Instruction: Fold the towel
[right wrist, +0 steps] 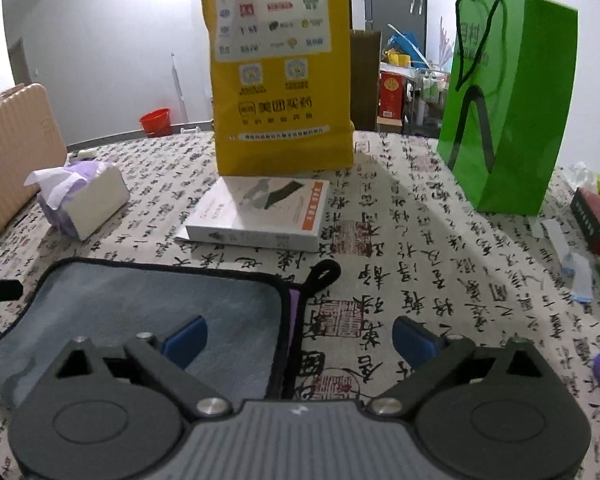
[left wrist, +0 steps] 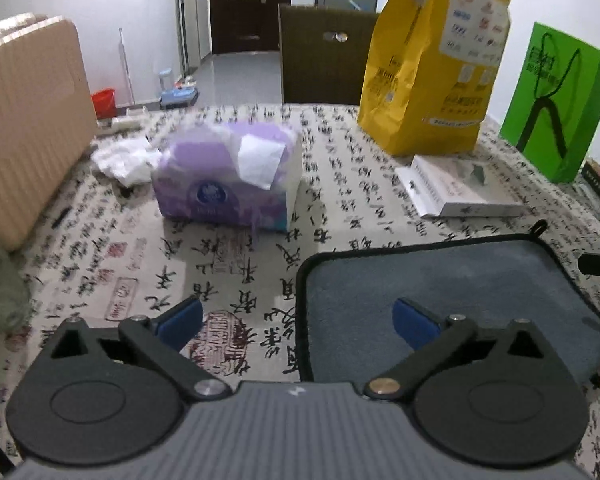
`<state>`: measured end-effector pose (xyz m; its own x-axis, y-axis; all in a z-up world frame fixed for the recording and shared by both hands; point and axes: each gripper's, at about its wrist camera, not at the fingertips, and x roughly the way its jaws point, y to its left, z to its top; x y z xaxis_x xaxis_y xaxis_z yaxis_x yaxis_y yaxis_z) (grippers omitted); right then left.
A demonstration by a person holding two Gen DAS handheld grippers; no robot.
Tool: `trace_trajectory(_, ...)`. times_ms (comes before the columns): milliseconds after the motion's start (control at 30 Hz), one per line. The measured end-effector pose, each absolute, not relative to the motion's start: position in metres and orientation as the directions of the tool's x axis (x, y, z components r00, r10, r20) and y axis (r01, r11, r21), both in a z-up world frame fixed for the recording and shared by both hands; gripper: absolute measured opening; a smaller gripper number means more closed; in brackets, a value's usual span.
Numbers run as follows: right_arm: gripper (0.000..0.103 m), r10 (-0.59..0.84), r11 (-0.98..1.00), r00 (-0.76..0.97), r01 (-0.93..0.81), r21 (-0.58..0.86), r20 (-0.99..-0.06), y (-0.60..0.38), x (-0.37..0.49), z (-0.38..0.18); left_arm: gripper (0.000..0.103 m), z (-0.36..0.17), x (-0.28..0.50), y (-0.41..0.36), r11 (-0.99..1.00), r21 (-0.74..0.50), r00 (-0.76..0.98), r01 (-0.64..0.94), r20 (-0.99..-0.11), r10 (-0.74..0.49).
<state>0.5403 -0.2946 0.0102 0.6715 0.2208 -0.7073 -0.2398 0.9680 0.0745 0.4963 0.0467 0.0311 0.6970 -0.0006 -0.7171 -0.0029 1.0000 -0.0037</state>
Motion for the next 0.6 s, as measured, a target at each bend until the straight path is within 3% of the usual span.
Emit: trace_trajectory(600,0.101,0.216,0.963,0.703,-0.268,0.029,-0.677,-0.289,0.472,0.071,0.103,0.086,0.402,0.036,1.000,0.012,0.752,-0.001,-0.659,0.008)
